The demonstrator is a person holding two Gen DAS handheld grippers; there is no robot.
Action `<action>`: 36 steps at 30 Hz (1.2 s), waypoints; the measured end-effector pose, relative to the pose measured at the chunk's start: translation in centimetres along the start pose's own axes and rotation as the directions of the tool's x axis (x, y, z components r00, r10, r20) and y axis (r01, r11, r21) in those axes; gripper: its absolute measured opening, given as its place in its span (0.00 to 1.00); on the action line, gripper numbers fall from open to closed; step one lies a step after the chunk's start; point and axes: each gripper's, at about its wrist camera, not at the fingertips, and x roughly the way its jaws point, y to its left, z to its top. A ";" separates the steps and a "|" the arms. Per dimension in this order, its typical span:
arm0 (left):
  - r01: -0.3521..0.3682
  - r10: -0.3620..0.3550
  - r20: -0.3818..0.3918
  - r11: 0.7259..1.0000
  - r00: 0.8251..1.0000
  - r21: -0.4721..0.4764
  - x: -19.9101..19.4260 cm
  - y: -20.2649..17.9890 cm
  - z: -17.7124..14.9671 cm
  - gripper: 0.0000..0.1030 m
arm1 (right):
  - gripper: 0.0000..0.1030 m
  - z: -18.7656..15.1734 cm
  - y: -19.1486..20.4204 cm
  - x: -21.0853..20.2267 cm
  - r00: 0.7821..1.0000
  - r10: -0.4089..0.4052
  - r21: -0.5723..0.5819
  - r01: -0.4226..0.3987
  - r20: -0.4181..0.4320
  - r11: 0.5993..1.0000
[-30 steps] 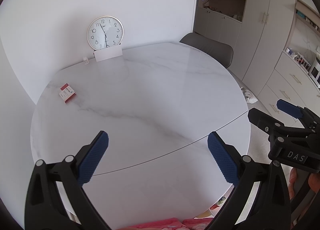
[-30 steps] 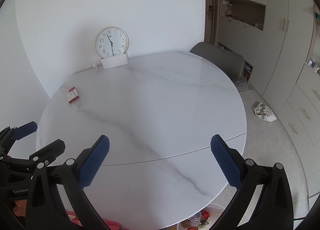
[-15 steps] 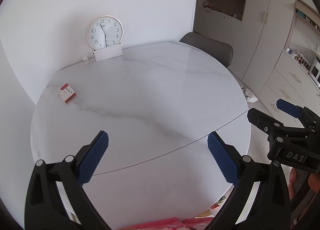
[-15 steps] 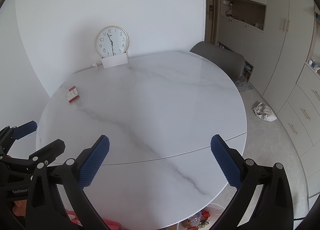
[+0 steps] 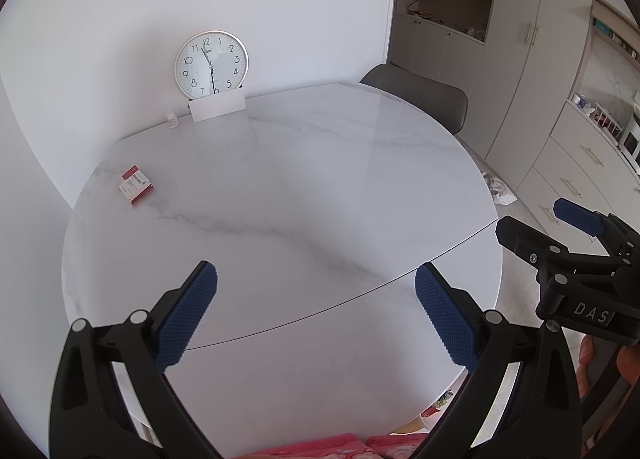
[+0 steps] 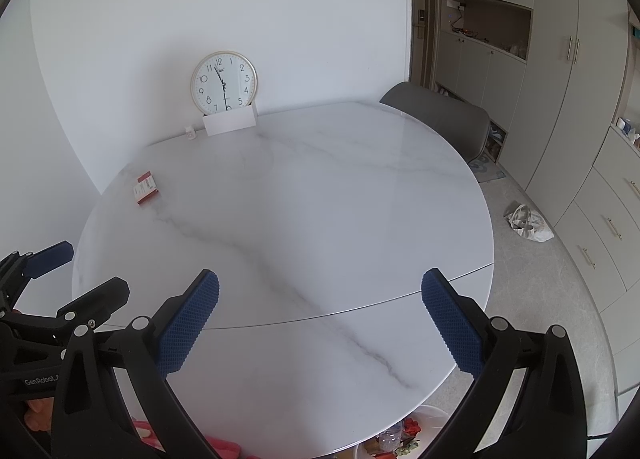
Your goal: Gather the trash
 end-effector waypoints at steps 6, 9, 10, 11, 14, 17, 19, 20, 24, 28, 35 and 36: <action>0.001 -0.001 -0.001 1.000 1.000 0.003 0.1 0.2 0.0 0.92 | 0.98 0.1 0.0 0.1 1.000 0.000 0.000 0.000 -0.002 1.000; 0.000 0.000 0.000 1.000 1.000 0.001 0.1 0.2 0.0 0.92 | 0.98 0.0 0.0 0.1 1.000 0.000 -0.002 0.000 -0.002 1.000; 0.000 0.000 -0.001 1.000 1.000 0.000 0.1 0.3 0.0 0.92 | 0.98 0.0 0.0 0.1 1.000 0.001 -0.002 -0.001 -0.002 1.000; 0.000 0.000 -0.001 1.000 1.000 0.000 0.2 0.4 0.0 0.92 | 0.98 0.0 0.0 0.1 1.000 0.001 -0.001 -0.001 -0.003 1.000; -0.003 0.003 -0.001 1.000 1.000 0.000 0.2 0.6 0.0 0.92 | 0.98 0.1 0.1 0.1 1.000 0.001 -0.001 -0.001 -0.002 1.000; -0.004 0.004 0.000 1.000 1.000 -0.004 0.2 0.8 0.1 0.92 | 0.98 0.0 0.1 0.1 1.000 0.002 -0.001 -0.002 -0.004 1.000; -0.005 0.005 -0.001 1.000 1.000 -0.005 0.3 0.8 0.2 0.92 | 0.98 0.0 0.0 0.1 1.000 0.002 -0.004 -0.002 -0.004 1.000; -0.006 0.006 -0.002 1.000 1.000 -0.006 0.3 0.9 0.1 0.92 | 0.98 0.0 0.1 0.2 1.000 0.001 -0.003 -0.001 -0.005 1.000; -0.006 0.006 -0.007 1.000 1.000 -0.007 0.3 0.9 0.3 0.92 | 0.98 -0.1 0.2 0.3 1.000 0.005 -0.006 -0.005 -0.008 1.000; -0.008 0.008 -0.015 1.000 1.000 -0.014 0.4 0.9 0.4 0.92 | 0.98 -0.2 0.2 0.3 1.000 0.008 -0.006 -0.008 -0.006 1.000; -0.009 0.009 -0.017 1.000 1.000 -0.013 0.4 0.9 0.5 0.92 | 0.98 -0.4 0.1 0.4 1.000 0.010 -0.014 -0.010 -0.009 1.000; -0.010 0.009 -0.018 1.000 1.000 -0.012 0.5 0.9 0.6 0.92 | 0.98 -0.4 0.1 0.4 1.000 0.010 -0.015 -0.010 -0.009 1.000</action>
